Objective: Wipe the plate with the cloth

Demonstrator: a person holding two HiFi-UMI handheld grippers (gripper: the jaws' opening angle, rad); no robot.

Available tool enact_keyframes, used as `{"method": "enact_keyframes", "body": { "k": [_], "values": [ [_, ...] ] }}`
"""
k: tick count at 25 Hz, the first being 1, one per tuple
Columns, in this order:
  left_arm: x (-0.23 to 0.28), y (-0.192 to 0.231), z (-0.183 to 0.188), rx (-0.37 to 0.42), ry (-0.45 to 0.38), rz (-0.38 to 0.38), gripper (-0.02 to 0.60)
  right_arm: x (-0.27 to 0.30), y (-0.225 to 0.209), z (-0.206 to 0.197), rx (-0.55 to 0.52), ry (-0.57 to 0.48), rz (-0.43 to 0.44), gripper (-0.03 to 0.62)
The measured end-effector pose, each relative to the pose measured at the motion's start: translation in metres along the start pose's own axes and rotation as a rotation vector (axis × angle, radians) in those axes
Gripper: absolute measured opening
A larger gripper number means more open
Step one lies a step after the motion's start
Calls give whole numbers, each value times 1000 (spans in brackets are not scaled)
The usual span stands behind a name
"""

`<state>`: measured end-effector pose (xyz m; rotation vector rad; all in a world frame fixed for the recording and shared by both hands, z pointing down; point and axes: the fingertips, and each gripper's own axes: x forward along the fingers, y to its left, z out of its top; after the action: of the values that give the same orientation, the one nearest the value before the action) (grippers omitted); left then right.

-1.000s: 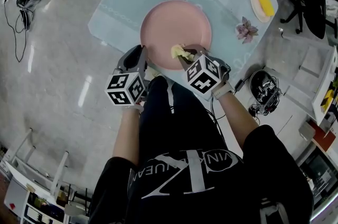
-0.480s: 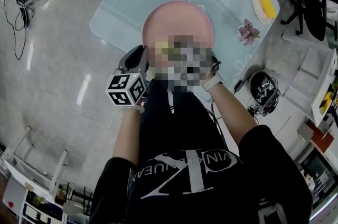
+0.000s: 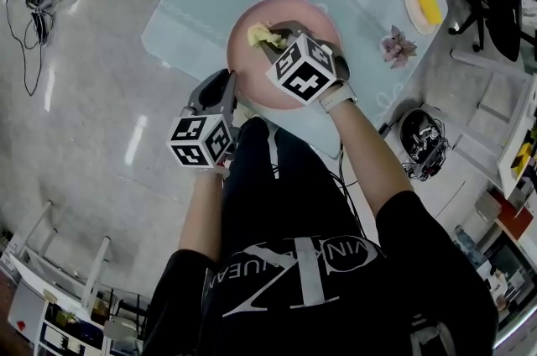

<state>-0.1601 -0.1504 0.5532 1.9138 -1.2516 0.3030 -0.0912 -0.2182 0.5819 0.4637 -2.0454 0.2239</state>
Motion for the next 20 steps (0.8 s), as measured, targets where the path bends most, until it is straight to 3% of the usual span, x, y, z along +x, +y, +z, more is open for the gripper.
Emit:
{"method": "enact_keyframes", "body": {
  "k": [9,20],
  "values": [
    [1,-1,-1,5,1,10,0,-19,-47,-36,32,64,-145,71],
    [1,-1,-1,0,-4,24,0,-46,-30,-85,46,123,-174,67]
  ]
}}
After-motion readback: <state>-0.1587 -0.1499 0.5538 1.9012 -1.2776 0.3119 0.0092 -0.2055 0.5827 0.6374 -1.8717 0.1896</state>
